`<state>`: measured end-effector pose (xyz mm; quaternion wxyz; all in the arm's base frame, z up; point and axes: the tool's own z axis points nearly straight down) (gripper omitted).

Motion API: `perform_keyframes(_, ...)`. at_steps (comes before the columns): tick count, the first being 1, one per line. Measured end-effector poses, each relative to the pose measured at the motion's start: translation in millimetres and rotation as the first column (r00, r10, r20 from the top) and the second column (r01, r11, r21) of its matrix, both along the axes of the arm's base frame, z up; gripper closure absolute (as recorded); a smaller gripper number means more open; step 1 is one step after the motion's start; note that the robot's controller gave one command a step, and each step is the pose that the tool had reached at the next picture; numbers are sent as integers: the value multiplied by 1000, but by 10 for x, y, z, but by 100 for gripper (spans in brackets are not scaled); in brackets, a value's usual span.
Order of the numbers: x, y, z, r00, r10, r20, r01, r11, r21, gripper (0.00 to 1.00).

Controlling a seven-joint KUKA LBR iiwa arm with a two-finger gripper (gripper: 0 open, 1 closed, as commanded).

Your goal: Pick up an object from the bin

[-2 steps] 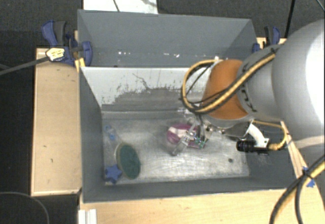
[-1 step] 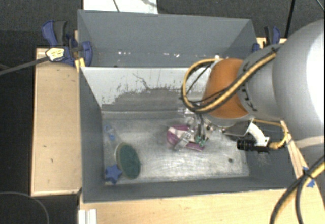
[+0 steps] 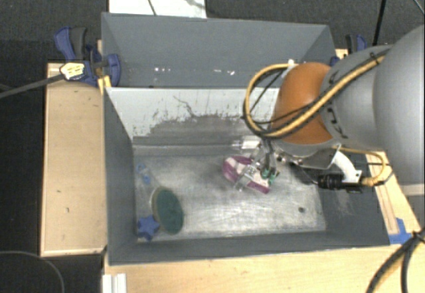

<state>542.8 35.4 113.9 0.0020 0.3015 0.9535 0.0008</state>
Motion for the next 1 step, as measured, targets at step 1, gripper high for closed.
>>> perform_keyframes(1,6,0,289,1000,8,-1,-8,1000,0,100)
